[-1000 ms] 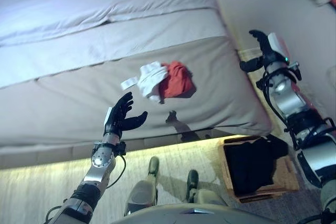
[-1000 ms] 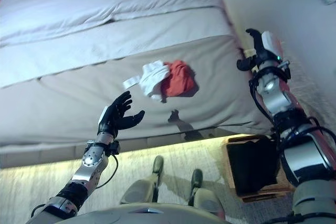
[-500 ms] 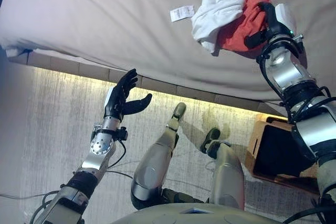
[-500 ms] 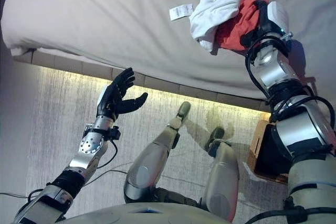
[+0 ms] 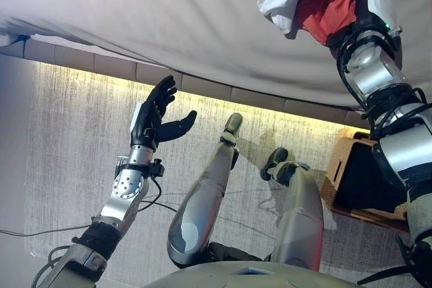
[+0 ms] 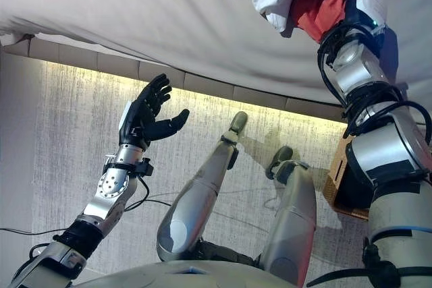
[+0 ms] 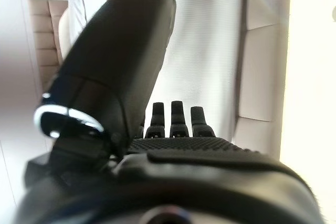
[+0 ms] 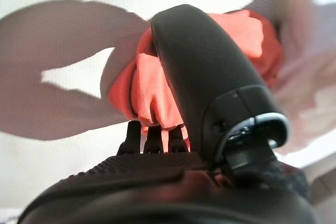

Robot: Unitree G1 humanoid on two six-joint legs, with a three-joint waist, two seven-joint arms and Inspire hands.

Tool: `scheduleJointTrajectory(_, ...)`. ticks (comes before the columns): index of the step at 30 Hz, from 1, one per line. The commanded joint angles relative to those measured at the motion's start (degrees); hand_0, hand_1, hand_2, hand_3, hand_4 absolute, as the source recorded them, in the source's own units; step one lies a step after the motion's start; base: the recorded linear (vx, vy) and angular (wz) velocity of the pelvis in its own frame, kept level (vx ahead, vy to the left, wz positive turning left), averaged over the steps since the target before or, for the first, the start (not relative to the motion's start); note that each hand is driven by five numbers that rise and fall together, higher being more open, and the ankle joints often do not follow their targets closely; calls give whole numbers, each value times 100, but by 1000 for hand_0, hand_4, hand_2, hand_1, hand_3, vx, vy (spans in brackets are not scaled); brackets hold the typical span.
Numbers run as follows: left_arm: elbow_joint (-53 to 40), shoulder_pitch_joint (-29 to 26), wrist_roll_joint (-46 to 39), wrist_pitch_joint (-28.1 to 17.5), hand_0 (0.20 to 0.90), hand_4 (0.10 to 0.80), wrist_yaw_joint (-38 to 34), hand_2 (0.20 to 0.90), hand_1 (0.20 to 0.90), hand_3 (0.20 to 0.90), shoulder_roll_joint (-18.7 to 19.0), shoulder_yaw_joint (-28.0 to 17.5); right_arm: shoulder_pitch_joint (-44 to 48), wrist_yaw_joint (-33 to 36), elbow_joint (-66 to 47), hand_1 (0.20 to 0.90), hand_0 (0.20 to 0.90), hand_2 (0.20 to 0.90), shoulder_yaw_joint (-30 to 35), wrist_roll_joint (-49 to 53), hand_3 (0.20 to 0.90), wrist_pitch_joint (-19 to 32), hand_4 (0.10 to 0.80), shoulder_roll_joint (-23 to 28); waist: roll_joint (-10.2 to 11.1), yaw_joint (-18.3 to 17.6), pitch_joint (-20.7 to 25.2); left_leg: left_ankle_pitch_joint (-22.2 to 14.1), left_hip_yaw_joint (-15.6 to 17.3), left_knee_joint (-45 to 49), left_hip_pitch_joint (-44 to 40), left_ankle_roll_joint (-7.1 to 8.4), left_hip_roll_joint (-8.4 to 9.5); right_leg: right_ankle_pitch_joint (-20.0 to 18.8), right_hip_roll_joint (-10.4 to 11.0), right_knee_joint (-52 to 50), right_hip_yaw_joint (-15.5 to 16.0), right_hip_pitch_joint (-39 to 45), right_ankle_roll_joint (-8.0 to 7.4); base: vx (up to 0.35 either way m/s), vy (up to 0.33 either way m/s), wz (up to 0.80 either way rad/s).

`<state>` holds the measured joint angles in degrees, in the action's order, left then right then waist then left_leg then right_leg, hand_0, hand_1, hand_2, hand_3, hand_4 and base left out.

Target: Pick up the clothes from the bed and place them into the basket

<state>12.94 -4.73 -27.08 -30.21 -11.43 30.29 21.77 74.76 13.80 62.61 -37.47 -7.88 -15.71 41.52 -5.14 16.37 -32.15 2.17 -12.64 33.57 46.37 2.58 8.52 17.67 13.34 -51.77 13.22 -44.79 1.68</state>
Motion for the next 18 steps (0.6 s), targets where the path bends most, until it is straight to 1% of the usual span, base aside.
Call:
scheduleJointTrajectory(1, -778, 140, -220, -595, 900, 800, 27, 900, 900, 900, 212, -401, 587, -286, 184, 300, 300, 300, -803, -340, 200, -131, 100, 750, -277, 189, 236, -1396, 655, 1259, 74, -557, 111, -210, -352, 83, 245, 57, 137, 0, 0, 0)
scheduleJointTrajectory(3, -827, 197, -213, -590, 900, 800, 72, 900, 900, 900, 243, -415, 565, -241, 126, 300, 300, 300, -843, -211, 200, -137, 100, 795, -268, 183, 236, -1414, 671, 1326, 70, -550, 103, -207, -351, 41, 245, 69, 140, -3, -19, 7)
scheduleJointTrajectory(7, -833, 261, -221, -680, 900, 800, 180, 900, 900, 900, 325, -440, 404, 22, 37, 300, 300, 300, -621, 46, 200, 16, 100, 840, -195, 147, 236, -1433, 675, 1251, -151, -524, 66, -239, -394, 182, 263, 331, 108, 4, -14, 2)
scheduleJointTrajectory(10, -798, 247, -206, -697, 900, 800, 174, 900, 900, 900, 331, -457, 294, 146, 42, 300, 300, 300, -465, 164, 200, 140, 100, 844, -128, 103, 236, -1449, 682, 1131, -440, -511, 48, -249, -434, 340, 258, 650, 97, -2, -4, -1)
scheduleJointTrajectory(13, -744, 234, -204, -717, 900, 800, 184, 900, 900, 900, 341, -470, 222, 213, 0, 300, 300, 300, -372, 397, 200, 330, 100, 950, -61, 46, 236, -1466, 669, 993, -795, -482, 25, -255, -448, 529, 232, 1033, 93, -1, 0, -6)
scheduleJointTrajectory(17, -675, 177, -235, -669, 900, 800, 302, 900, 900, 900, 313, -521, 70, 298, -134, 300, 300, 300, -81, 513, 200, 536, 100, 1027, 54, -44, 236, -1385, 656, 667, -1516, -420, -46, -260, -456, 890, 167, 1746, 87, 10, 17, -9)
scheduleJointTrajectory(18, -639, 112, -211, -629, 900, 800, 296, 900, 900, 900, 299, -534, 89, 236, -159, 300, 300, 300, -36, 518, 200, 598, 100, 1079, 103, -88, 236, -1227, 662, 473, -1691, -418, -81, -402, -431, 1081, 196, 1915, 125, -42, 29, -19)
